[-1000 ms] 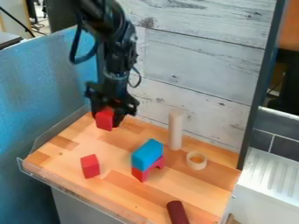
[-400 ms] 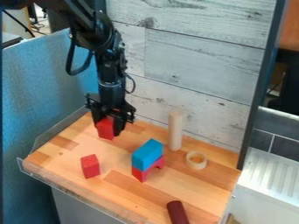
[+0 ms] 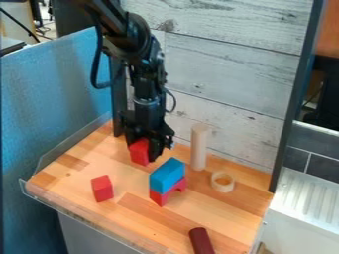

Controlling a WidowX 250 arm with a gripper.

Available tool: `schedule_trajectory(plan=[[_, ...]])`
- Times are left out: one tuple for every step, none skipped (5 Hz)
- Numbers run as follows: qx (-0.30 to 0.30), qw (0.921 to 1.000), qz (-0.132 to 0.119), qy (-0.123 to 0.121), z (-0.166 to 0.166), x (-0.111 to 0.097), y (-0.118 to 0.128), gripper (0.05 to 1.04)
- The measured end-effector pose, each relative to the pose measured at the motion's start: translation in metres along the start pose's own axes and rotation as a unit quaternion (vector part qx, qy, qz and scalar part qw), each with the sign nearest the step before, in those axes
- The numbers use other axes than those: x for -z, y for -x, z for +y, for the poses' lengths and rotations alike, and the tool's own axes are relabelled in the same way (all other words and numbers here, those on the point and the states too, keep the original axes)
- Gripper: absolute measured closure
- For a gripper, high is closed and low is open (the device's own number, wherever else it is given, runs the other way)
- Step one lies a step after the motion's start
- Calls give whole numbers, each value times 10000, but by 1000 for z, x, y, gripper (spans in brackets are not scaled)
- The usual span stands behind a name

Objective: Put the red arch on top of the blue rectangle block

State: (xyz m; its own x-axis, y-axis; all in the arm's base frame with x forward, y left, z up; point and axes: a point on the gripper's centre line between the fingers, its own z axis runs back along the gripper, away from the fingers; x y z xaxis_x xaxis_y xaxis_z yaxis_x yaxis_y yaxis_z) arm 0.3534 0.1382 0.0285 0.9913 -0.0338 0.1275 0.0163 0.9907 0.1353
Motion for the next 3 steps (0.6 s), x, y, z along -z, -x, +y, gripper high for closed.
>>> schedule_trajectory(plan=[[197,9998,-15,-54,-14,0,0,463],[279,9996,-22,-101,-19,-1,0,463],[366,9993,-14,-104,-24,1,0,463]])
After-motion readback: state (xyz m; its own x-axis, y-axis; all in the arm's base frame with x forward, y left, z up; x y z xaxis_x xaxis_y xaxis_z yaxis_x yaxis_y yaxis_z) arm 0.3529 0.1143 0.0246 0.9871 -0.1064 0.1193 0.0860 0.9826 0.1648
